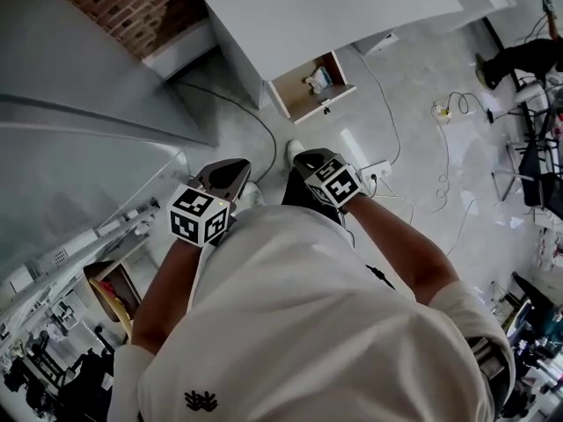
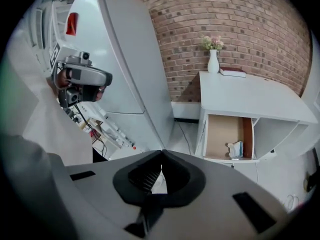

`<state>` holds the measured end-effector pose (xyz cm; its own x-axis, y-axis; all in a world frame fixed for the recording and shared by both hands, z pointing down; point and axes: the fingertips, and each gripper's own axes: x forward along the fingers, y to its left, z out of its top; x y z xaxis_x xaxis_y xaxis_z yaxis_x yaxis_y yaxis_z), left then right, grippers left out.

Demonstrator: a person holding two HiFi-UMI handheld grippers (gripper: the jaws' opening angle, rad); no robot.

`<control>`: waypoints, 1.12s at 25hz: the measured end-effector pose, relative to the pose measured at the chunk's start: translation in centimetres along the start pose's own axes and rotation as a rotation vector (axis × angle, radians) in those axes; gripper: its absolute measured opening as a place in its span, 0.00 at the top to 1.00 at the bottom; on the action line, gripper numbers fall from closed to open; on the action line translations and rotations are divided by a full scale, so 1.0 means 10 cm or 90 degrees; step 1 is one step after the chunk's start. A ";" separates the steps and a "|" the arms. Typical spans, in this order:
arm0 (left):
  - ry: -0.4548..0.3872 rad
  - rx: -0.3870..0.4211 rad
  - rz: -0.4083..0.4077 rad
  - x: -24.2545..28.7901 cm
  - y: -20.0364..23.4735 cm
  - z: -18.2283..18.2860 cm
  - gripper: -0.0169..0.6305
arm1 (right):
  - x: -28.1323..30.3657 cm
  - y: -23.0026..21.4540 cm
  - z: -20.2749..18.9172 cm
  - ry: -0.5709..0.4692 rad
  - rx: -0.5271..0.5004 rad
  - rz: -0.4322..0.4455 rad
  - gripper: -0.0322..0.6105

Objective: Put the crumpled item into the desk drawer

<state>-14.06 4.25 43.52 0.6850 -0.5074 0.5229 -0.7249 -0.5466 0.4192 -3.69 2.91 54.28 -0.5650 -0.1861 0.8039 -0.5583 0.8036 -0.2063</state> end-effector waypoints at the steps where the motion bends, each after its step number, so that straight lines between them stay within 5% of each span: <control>1: 0.001 -0.001 0.000 -0.05 -0.02 -0.04 0.93 | -0.02 0.09 -0.01 -0.001 -0.007 0.000 0.90; 28: 0.028 0.006 -0.017 -0.29 -0.17 -0.39 0.93 | -0.27 0.66 0.13 -0.060 -0.001 0.004 0.90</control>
<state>-15.12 9.25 44.23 0.6998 -0.4630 0.5439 -0.7058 -0.5656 0.4266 -6.63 8.05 50.03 -0.6232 -0.2341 0.7462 -0.5541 0.8055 -0.2101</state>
